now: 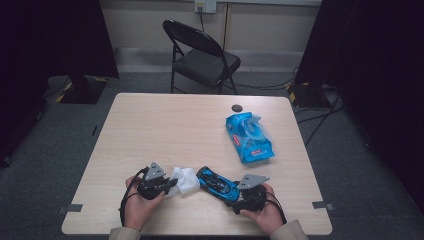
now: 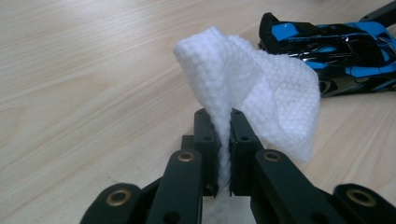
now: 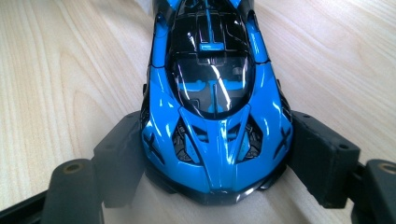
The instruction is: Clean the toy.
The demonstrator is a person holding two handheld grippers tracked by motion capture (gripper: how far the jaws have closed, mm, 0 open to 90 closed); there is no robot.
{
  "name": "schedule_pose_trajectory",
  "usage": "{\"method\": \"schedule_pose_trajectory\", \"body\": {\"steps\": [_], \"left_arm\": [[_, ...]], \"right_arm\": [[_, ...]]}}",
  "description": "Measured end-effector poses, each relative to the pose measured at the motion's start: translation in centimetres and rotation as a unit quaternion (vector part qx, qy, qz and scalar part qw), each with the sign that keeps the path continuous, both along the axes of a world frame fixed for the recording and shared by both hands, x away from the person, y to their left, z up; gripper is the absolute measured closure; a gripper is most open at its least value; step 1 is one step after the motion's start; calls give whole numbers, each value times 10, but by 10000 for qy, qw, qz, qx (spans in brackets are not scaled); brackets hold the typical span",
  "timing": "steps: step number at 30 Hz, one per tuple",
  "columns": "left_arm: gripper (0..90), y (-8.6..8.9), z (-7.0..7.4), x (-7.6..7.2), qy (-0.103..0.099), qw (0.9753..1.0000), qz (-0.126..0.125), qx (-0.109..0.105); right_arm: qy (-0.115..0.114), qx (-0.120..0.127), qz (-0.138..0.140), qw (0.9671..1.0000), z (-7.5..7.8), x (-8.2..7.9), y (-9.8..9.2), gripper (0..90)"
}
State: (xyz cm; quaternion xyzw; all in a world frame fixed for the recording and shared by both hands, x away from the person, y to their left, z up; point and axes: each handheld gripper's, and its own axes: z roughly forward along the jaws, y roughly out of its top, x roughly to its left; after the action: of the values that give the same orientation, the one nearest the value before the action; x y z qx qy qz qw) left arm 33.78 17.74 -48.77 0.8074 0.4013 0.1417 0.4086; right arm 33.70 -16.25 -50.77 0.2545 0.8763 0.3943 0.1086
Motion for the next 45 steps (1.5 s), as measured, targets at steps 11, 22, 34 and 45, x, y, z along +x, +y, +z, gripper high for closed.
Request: {"method": "schedule_pose_trajectory", "body": {"steps": [11,22,34,45], "left_arm": [[848,12,11,-2,-109,9999,57,-13],[847,19,13,-2,-108,9998,127,-105],[846,22,13,0,-98,9998,136,-72],[846,19,10,-3,-95,9999,64,-14]], "right_arm": [[4,-3,12,10000,0,0,0,250],[13,-5,25,10000,0,0,-1,244],[30,73,14,10000,9,-2,-4,220],[-97,356,46,9993,36,-2,-7,235]]}}
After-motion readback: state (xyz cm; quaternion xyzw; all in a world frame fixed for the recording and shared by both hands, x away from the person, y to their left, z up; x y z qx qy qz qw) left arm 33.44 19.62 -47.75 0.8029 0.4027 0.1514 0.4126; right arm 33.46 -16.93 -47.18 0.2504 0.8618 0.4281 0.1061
